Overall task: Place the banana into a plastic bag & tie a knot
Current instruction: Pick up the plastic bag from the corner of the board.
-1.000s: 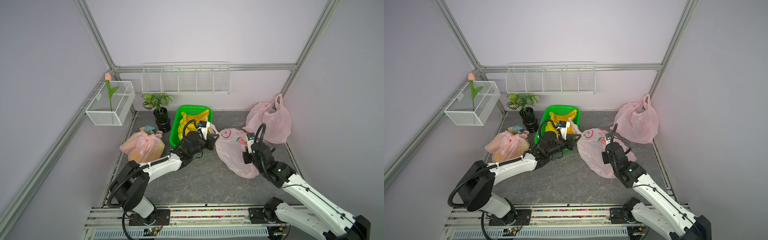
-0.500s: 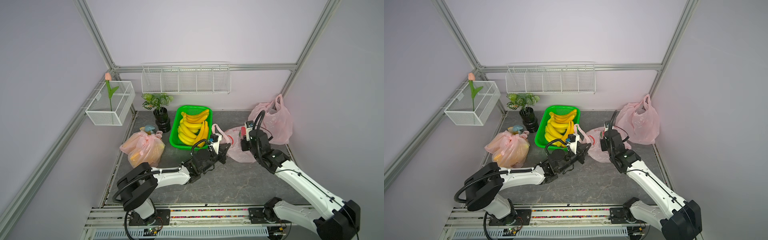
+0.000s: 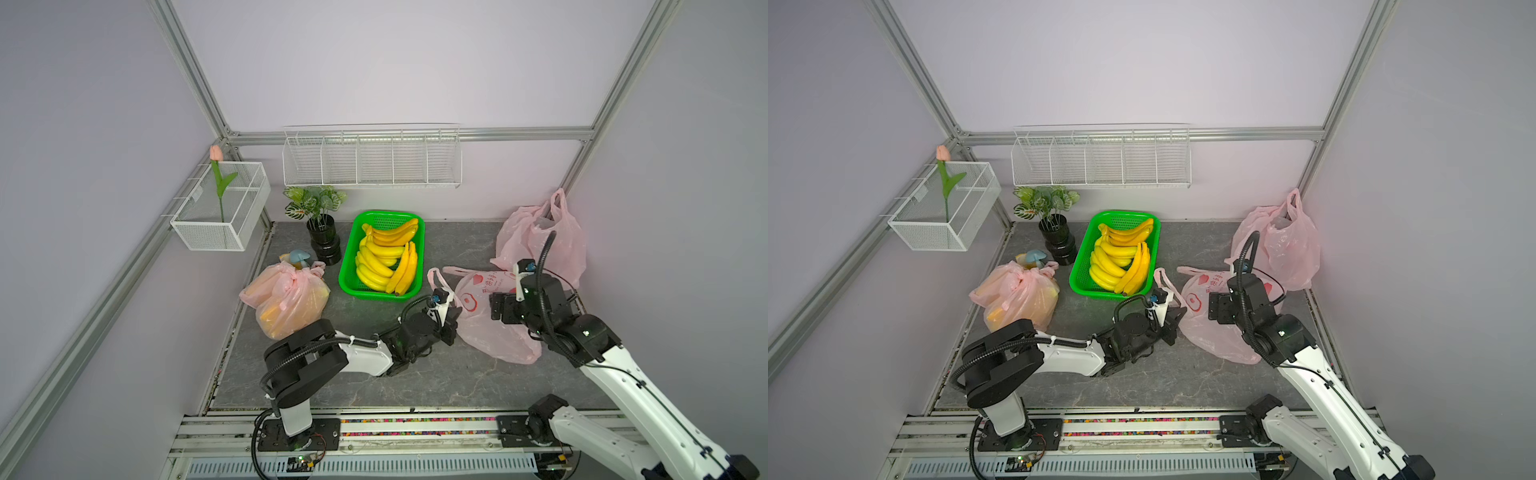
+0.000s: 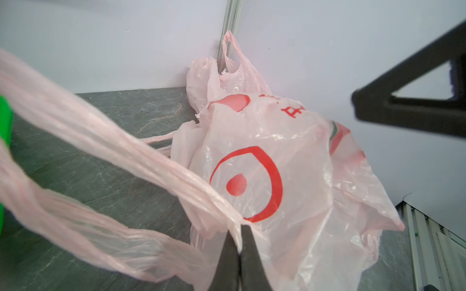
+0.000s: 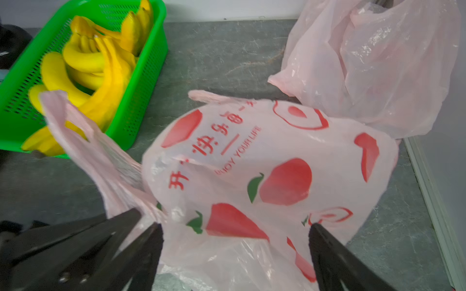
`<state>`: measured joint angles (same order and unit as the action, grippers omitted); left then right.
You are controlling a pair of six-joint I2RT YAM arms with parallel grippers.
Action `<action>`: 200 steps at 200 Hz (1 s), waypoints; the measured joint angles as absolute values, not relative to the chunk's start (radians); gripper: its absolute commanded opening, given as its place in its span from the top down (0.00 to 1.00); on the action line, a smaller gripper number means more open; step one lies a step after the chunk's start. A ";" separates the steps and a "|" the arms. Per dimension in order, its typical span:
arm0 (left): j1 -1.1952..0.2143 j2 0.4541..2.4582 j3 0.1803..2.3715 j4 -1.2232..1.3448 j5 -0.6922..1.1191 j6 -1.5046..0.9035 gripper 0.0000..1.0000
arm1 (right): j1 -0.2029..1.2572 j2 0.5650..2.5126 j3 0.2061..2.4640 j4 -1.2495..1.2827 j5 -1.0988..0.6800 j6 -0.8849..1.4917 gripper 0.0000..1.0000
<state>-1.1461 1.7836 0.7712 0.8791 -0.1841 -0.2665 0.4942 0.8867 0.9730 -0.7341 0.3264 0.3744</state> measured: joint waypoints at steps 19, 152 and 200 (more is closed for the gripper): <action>-1.158 1.794 0.764 0.886 -0.199 -0.257 1.00 | 0.494 0.902 0.977 -0.731 0.274 0.426 0.01; -1.226 1.806 0.743 0.918 -0.247 -0.223 1.00 | 0.493 1.208 0.822 -0.472 0.271 0.605 0.77; -1.227 1.806 0.724 0.946 -0.258 -0.233 0.98 | 0.480 1.225 0.879 -0.383 0.220 0.425 0.93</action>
<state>-1.2270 1.8057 0.7242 0.9463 -0.2584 -0.2325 0.4805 1.2251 0.8791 -0.3832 0.2195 0.4252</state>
